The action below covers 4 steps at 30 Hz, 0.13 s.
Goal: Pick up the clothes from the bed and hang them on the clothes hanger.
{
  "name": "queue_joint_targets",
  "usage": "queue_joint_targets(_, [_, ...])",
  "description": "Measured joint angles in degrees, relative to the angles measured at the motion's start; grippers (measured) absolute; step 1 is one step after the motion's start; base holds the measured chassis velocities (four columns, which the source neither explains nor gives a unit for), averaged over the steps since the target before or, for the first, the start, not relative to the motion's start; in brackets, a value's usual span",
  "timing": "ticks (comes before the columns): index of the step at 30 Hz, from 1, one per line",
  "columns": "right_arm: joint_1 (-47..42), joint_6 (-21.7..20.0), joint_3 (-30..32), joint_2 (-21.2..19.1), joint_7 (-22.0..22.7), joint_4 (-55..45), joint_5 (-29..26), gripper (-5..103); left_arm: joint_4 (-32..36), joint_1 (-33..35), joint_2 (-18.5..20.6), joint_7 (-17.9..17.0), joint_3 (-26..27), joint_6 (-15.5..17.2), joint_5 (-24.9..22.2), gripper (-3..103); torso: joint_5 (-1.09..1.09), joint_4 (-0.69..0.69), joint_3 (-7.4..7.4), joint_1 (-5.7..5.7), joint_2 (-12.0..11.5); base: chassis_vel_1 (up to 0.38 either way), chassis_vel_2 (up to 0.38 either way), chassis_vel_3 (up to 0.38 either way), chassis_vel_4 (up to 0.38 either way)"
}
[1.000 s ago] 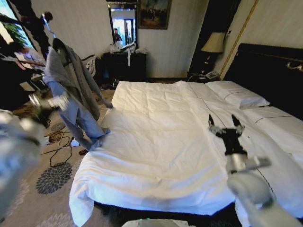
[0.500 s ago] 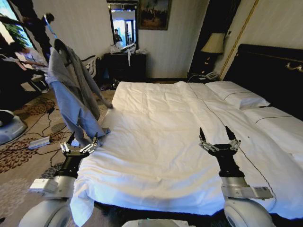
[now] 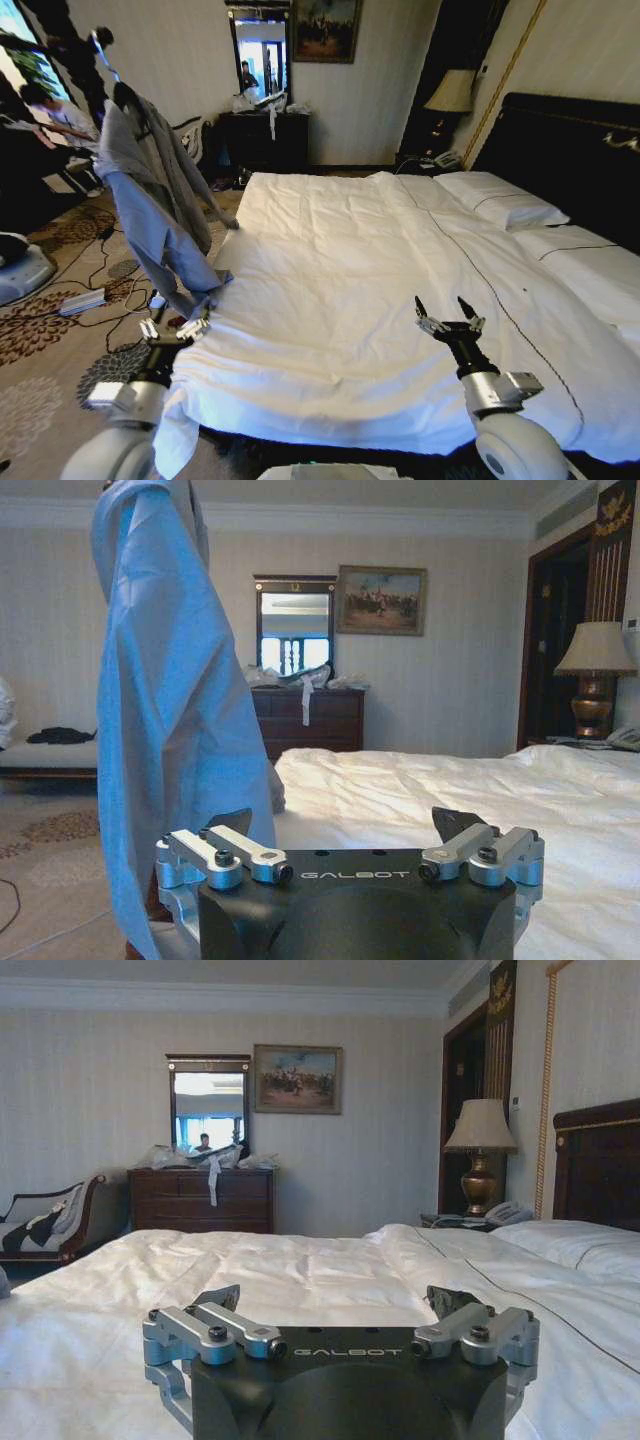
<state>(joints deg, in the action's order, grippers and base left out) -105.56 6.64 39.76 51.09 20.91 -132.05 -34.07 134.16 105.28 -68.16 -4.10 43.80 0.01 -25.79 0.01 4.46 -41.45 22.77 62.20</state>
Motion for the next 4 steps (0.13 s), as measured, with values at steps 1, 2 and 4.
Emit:
queue_joint_targets(1, [0.0,0.0,0.0,0.0,0.0,0.1,-0.1,100,-0.1,0.0,0.0,0.1,-0.1,-0.1,0.0,100,0.00,0.00,0.00,0.00,0.0,0.000,0.000,0.000,0.000])
queue_joint_targets(2, [0.0,0.0,0.0,0.0,0.0,0.1,-0.1,100,-0.1,0.0,0.0,0.1,-0.1,-0.1,-0.1,100,-0.01,0.00,0.00,0.00,0.0,0.000,0.000,0.000,0.000])
queue_joint_targets(4, [0.0,0.0,0.0,0.0,0.0,0.1,-0.1,100,-0.1,0.0,0.0,0.1,-0.1,-0.1,-0.1,100,-0.01,0.00,0.00,0.00,0.0,0.000,0.000,0.000,0.000])
